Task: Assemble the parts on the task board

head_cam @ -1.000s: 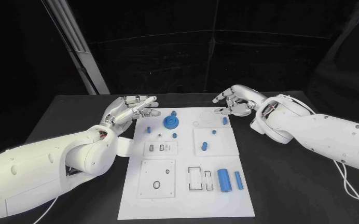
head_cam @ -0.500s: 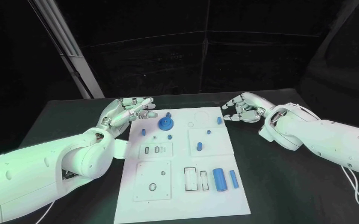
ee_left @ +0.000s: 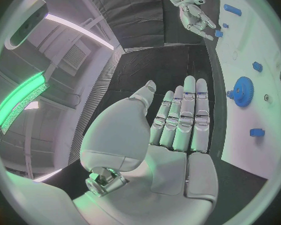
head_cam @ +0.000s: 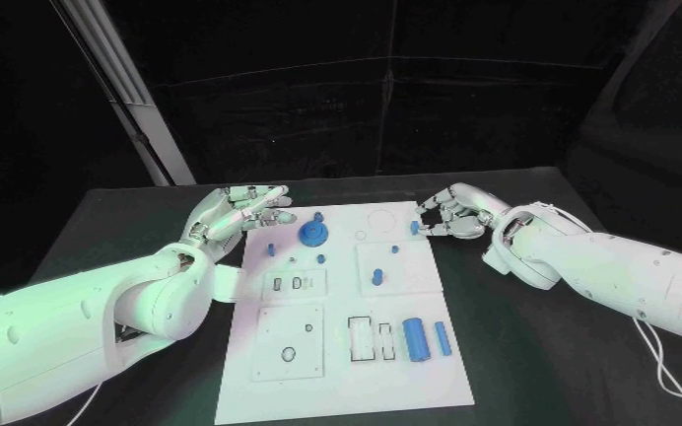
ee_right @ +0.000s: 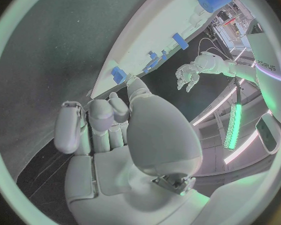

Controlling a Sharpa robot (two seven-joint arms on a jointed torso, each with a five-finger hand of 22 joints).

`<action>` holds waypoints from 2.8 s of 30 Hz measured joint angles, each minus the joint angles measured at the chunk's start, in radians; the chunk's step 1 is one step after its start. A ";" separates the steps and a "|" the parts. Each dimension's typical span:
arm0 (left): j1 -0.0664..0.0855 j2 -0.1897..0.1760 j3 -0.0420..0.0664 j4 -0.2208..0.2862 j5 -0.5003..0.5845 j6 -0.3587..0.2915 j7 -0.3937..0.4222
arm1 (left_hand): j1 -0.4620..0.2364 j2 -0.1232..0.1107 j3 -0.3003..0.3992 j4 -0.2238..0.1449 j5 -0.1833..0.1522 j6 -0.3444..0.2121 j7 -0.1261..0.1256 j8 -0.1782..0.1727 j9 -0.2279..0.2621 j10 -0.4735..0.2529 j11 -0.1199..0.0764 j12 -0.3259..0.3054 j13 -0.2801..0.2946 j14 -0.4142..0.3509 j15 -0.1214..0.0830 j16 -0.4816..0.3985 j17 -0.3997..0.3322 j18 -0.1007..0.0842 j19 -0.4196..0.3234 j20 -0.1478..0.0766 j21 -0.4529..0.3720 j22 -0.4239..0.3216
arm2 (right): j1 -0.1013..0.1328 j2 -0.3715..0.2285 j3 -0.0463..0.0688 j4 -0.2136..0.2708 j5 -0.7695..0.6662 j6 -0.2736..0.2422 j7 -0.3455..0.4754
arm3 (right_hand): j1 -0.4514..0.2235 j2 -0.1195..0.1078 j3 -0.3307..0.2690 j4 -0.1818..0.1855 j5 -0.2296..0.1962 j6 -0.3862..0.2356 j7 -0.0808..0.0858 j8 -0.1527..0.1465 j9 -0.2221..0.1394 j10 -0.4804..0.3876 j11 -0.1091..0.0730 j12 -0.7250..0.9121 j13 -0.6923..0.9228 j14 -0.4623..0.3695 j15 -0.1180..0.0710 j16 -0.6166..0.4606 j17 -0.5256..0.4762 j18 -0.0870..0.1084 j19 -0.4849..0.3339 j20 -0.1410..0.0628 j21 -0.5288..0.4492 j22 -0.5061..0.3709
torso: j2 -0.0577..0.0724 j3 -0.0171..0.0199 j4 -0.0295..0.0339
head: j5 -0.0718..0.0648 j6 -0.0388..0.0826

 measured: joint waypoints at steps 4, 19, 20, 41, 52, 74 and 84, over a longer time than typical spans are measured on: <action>0.000 0.001 0.000 -0.001 0.000 0.000 0.000 | 0.000 0.000 0.000 0.000 0.000 0.000 0.000 0.000 0.000 0.000 0.000 0.000 0.000 0.000 0.000 0.000 0.000 0.000 0.000 0.000 0.000 0.000 | 0.000 0.011 0.000 -0.013 0.000 0.001 -0.001 | 0.000 0.000 0.000 0.000 -0.010 -0.006 0.001 0.000 0.000 0.000 0.000 0.000 0.001 0.000 0.000 0.000 0.001 0.000 0.000 0.000 0.000 0.000 | 0.000 -0.0012 0.0000 | 0.000 -0.003; -0.001 0.001 0.000 -0.003 0.000 0.001 0.000 | 0.000 0.000 0.004 -0.004 0.000 0.000 0.000 0.000 0.000 0.000 0.000 0.000 0.000 0.000 0.000 0.000 0.001 0.000 0.000 0.000 0.000 -0.002 | -0.001 0.038 0.000 -0.039 -0.007 0.028 -0.012 | 0.040 0.040 0.025 -0.030 -0.070 0.024 -0.005 0.013 0.006 0.004 -0.004 0.009 0.012 0.000 0.000 0.000 0.014 0.000 0.000 0.000 0.000 0.006 | 0.000 -0.0018 -0.0002 | -0.002 -0.006; -0.001 0.001 0.000 -0.003 0.000 0.001 0.000 | 0.000 0.000 0.004 -0.004 0.000 0.000 0.000 0.000 0.000 0.000 0.000 0.000 0.000 0.000 0.000 0.000 0.001 0.000 0.000 0.000 0.000 -0.002 | -0.001 0.038 0.000 -0.040 -0.008 0.030 -0.013 | 0.040 0.040 0.027 -0.033 -0.070 0.028 -0.008 0.018 0.006 0.004 -0.004 0.012 0.013 0.000 0.000 0.000 0.014 0.000 0.000 0.000 0.000 0.007 | 0.000 -0.0019 -0.0002 | -0.002 -0.008; -0.001 0.000 0.000 -0.002 0.001 0.001 -0.002 | -0.004 0.004 0.004 -0.004 0.000 0.000 0.000 0.000 0.000 0.000 0.000 0.000 0.000 0.000 0.000 0.000 0.002 0.000 0.000 0.000 -0.004 -0.002 | -0.001 0.056 0.000 -0.054 -0.027 0.056 -0.017 | 0.055 0.055 0.055 -0.055 -0.114 0.093 -0.018 0.031 0.008 0.017 -0.016 0.027 0.028 0.004 -0.004 0.004 0.028 0.000 0.007 -0.007 0.000 0.018 | 0.000 -0.0014 -0.0019 | 0.002 -0.013; -0.001 0.000 0.000 -0.003 0.001 0.001 -0.002 | -0.004 0.004 0.004 -0.004 0.000 0.000 0.000 0.000 0.000 0.000 0.000 0.000 0.000 0.000 0.000 0.000 0.002 0.000 0.000 0.000 -0.004 -0.002 | -0.001 0.060 0.001 -0.056 -0.037 0.058 -0.021 | 0.054 0.062 0.068 -0.056 -0.117 0.113 -0.024 0.035 0.007 0.020 -0.020 0.032 0.033 0.008 -0.007 0.008 0.033 0.000 0.011 -0.011 0.000 0.023 | 0.000 -0.0014 -0.0023 | -0.001 -0.015; -0.001 -0.004 0.000 -0.005 0.001 0.001 -0.003 | -0.004 0.004 0.007 -0.007 0.000 0.000 0.000 0.000 0.000 0.000 0.000 -0.003 0.000 0.000 0.000 0.000 0.003 0.000 0.000 0.000 -0.004 -0.003 | -0.002 0.045 0.001 0.053 -0.052 -0.021 -0.044 | 0.059 0.091 0.167 -0.094 -0.122 0.154 -0.028 0.047 0.005 0.034 -0.034 0.039 0.046 0.011 -0.022 0.012 0.039 0.000 0.014 -0.022 0.004 0.031 | -0.001 -0.0018 -0.0027 | 0.004 -0.010; -0.001 -0.004 0.000 -0.005 0.002 0.001 -0.005 | -0.004 0.004 0.010 -0.010 0.000 0.000 0.000 0.000 0.000 0.000 0.000 -0.003 0.000 0.000 0.000 -0.004 0.004 0.000 0.000 0.000 -0.004 -0.003 | 0.002 0.077 0.003 0.167 -0.073 -0.034 -0.107 | 0.048 0.102 0.174 -0.095 -0.116 0.154 -0.028 0.045 0.003 0.034 -0.034 0.039 0.047 0.011 -0.022 0.012 0.040 0.000 0.014 -0.022 0.004 0.031 | -0.005 -0.0084 0.0043 | 0.013 -0.014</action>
